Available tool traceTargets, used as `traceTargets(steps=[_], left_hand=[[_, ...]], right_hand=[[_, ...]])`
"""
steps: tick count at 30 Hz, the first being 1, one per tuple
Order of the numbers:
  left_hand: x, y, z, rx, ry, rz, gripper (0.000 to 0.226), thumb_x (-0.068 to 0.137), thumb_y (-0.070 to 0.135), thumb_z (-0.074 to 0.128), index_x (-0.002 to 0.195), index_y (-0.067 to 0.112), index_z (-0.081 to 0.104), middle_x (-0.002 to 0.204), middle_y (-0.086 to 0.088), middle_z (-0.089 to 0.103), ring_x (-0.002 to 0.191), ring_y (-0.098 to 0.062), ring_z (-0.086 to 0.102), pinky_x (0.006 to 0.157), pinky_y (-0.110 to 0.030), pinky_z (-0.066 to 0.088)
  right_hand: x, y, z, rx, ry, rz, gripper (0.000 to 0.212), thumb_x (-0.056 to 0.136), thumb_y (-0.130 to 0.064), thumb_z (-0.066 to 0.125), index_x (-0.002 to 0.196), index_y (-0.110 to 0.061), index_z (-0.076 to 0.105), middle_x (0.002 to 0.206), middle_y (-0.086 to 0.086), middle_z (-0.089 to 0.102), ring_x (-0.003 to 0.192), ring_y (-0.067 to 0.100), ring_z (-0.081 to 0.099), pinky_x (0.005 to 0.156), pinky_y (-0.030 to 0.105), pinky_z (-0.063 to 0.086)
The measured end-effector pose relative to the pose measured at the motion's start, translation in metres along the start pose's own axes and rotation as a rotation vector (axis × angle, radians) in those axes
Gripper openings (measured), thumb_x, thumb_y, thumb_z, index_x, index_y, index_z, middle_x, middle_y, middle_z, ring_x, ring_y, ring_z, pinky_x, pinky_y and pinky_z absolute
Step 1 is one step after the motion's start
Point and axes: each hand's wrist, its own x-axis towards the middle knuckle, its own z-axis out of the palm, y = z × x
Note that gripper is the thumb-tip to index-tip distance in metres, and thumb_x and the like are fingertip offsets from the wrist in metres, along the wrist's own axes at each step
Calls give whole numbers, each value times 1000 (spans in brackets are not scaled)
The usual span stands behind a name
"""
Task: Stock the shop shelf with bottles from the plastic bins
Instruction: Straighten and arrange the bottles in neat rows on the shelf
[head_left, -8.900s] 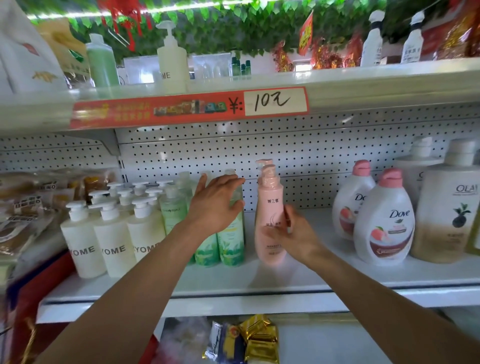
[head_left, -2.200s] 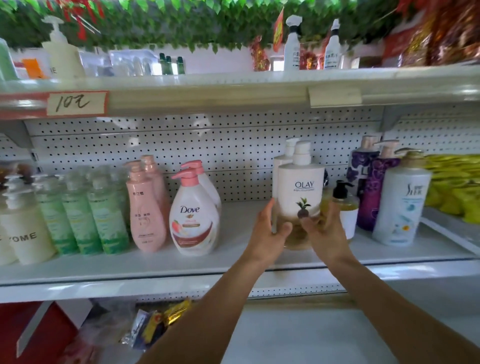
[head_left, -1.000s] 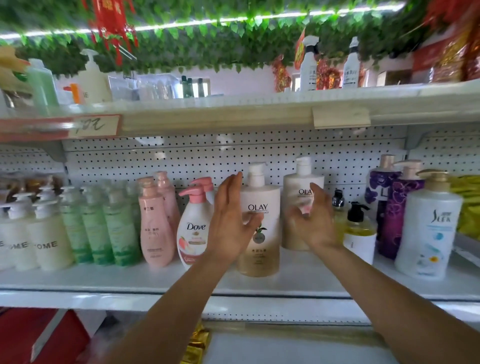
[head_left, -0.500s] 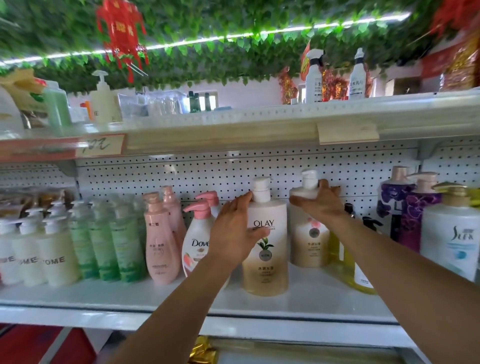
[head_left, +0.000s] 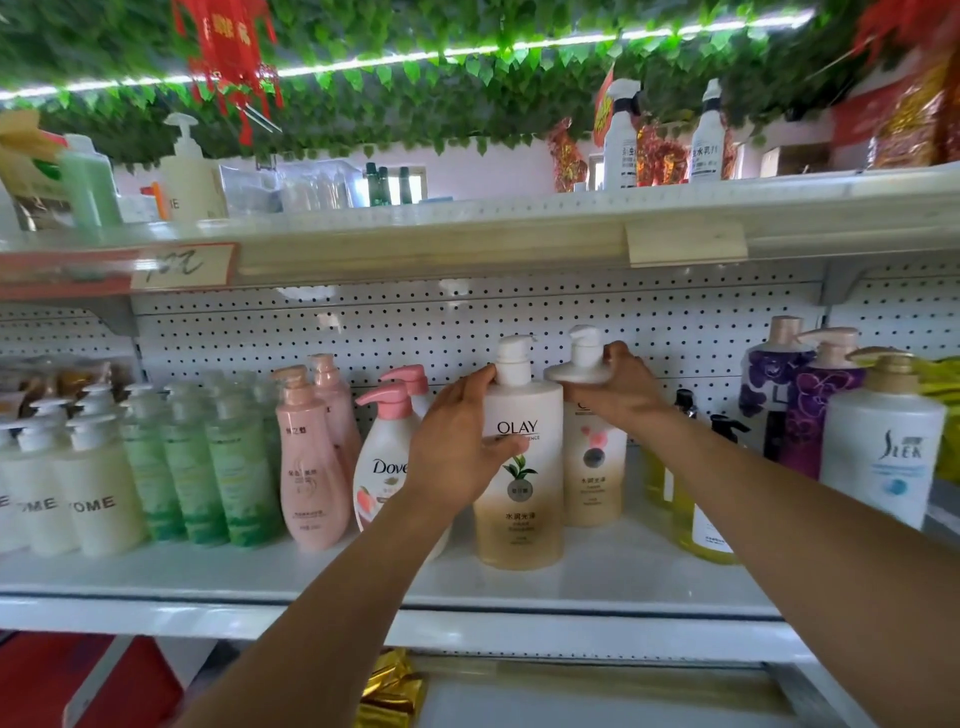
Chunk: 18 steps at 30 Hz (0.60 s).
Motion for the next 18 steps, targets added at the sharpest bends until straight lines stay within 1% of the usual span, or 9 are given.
traceTargets(steps=[2,4,6,8,9,11,12,15,18], left_hand=[[0,-1,-1,-4,1,0,84,76,44,75,146,22,33,140,4,49,130,-16,41,102,-33,40],[-1,-2,-2,-5,-4,2,84,76,43,75,146,23,33,140,3,49,130,-17,41,102,-34,39],[-1,-2,-2,-1,-9,11,84,76,43,75,146,24,32,139,3,49,130,-18,42,102,-34,39],[-1,-2,-2,-3,-7,15,83,76,42,75,145,24,33,139,3,49,130,-18,42,102,-35,39],[-1,-2,-2,-9,-6,16,83,76,42,76,145,24,33,139,3,49,130,-18,42,102,-35,39],[-1,-2,-1,-21,-4,18,82,76,41,76,145,24,33,139,4,49,130,-18,42,102,-35,39],[-1,-3,-1,-21,-2,20,82,76,41,76,144,25,33,139,4,49,130,-18,42,102,-34,39],[-1,-3,-1,-15,-2,16,82,76,42,76,144,25,33,138,4,49,129,-17,42,101,-34,40],[-1,-3,-1,-22,-5,22,82,76,41,75,144,24,34,139,4,48,129,-17,42,101,-35,40]], right_hand=[[-2,-5,5,16,-22,13,67,70,-41,82,120,-16,43,118,9,56,99,23,57,83,38,50],[-5,-10,7,41,-51,23,64,74,-39,80,120,-15,44,116,6,58,96,21,56,79,33,45],[-9,-9,8,91,-71,17,67,75,-47,77,125,-18,42,119,4,58,94,18,54,75,29,42],[-15,-6,9,151,-63,1,72,82,-56,65,138,-22,35,133,5,53,101,18,54,71,30,45],[-18,0,10,199,-52,15,74,87,-61,55,146,-27,27,144,5,45,114,21,51,80,35,49],[-25,15,20,378,-6,110,79,85,-77,32,151,-39,12,158,0,25,138,26,35,109,52,34],[-31,25,28,474,22,181,85,79,-84,24,151,-39,14,159,1,24,139,26,35,111,53,28],[-53,59,62,661,-17,312,90,80,-86,12,148,-32,33,152,5,40,130,24,47,108,46,30],[-68,68,73,724,-95,329,80,89,-74,11,135,-25,54,132,8,59,121,21,53,100,37,36]])
